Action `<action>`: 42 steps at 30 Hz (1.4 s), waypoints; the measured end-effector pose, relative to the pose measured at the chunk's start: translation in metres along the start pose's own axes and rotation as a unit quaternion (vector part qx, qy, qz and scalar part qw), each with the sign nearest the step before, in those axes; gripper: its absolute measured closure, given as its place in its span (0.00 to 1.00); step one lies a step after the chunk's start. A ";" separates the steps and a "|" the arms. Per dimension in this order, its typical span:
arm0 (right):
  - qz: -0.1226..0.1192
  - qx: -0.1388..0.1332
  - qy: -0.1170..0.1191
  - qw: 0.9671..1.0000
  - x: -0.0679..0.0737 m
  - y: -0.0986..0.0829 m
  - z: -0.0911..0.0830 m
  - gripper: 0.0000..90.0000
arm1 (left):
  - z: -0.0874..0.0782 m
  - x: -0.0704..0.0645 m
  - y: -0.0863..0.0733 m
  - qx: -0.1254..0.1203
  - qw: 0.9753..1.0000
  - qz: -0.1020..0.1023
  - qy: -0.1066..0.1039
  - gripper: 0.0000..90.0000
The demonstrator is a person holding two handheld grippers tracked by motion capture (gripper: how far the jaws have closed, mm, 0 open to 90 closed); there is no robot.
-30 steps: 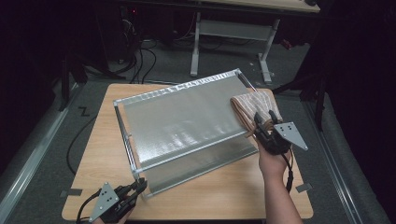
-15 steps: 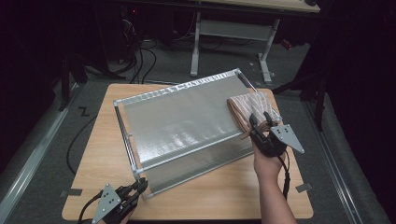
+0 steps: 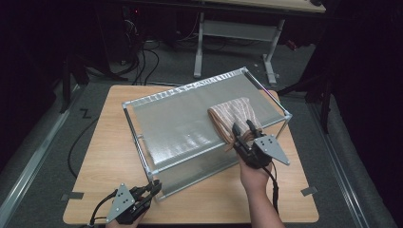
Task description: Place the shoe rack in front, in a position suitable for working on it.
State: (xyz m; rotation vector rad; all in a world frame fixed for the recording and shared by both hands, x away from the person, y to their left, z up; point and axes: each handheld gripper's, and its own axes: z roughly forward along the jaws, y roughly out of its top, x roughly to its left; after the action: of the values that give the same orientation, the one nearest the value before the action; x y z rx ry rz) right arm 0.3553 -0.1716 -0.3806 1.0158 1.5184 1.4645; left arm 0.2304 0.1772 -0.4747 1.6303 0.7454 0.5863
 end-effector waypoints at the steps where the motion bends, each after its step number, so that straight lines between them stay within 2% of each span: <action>1: 0.001 -0.001 0.004 1.000 0.004 0.000 -0.001 0.56 | 0.002 -0.001 0.000 0.000 1.000 0.001 -0.004 0.90; 2: 0.001 -0.002 0.006 1.000 0.009 -0.001 -0.002 0.56 | 0.005 -0.001 0.001 -0.004 1.000 0.007 -0.007 0.90; 3: 0.001 -0.002 0.011 1.000 0.014 -0.001 -0.004 0.56 | 0.007 -0.003 0.001 -0.001 1.000 0.002 -0.013 0.90; 7: 0.001 -0.009 0.028 1.000 0.035 -0.002 -0.009 0.56 | 0.016 -0.007 0.003 0.000 1.000 0.005 -0.028 0.90; 17: 0.006 -0.011 0.071 0.997 0.083 -0.003 -0.023 0.56 | 0.026 -0.009 0.005 0.000 0.999 0.008 -0.048 0.90; 21: 0.010 -0.011 0.093 0.996 0.100 -0.003 -0.028 0.55 | 0.028 -0.009 0.005 0.001 0.999 0.009 -0.052 0.90; 22: 0.007 -0.011 0.099 0.995 0.104 -0.003 -0.029 0.55 | 0.029 -0.007 0.006 -0.004 0.998 0.018 -0.052 0.90; 23: 0.007 -0.011 0.105 0.994 0.109 -0.003 -0.029 0.55 | 0.028 -0.008 0.006 0.002 0.998 0.009 -0.054 0.90; 29: 0.007 -0.012 0.141 0.990 0.132 -0.003 -0.035 0.55 | 0.028 -0.008 0.006 0.003 0.998 0.009 -0.055 0.90; 36: -0.006 -0.013 0.142 0.990 0.135 -0.003 -0.036 0.55 | 0.028 -0.009 0.006 0.005 0.999 0.009 -0.052 0.89; 37: -0.008 -0.013 0.142 0.990 0.135 -0.003 -0.035 0.55 | 0.028 -0.008 0.007 0.000 0.999 0.016 -0.052 0.90; 38: -0.009 -0.013 0.142 0.990 0.135 -0.003 -0.035 0.55 | 0.027 -0.008 0.006 0.005 0.998 0.003 -0.056 0.90; 39: -0.010 -0.013 0.141 0.990 0.134 -0.003 -0.035 0.55 | 0.028 -0.006 0.006 -0.001 0.998 0.006 -0.062 0.89; 40: -0.012 -0.013 0.141 0.990 0.133 -0.003 -0.035 0.55 | 0.027 -0.007 0.006 0.005 0.998 -0.001 -0.059 0.89; 42: -0.014 -0.012 0.141 0.990 0.132 -0.003 -0.035 0.55 | 0.027 -0.008 0.006 0.005 0.998 0.001 -0.058 0.90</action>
State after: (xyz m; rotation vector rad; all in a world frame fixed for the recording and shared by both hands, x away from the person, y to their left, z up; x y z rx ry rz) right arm 0.2732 -0.0620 -0.3832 0.7957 1.7000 1.6560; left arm 0.2455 0.1533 -0.4738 1.6603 0.6625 0.4847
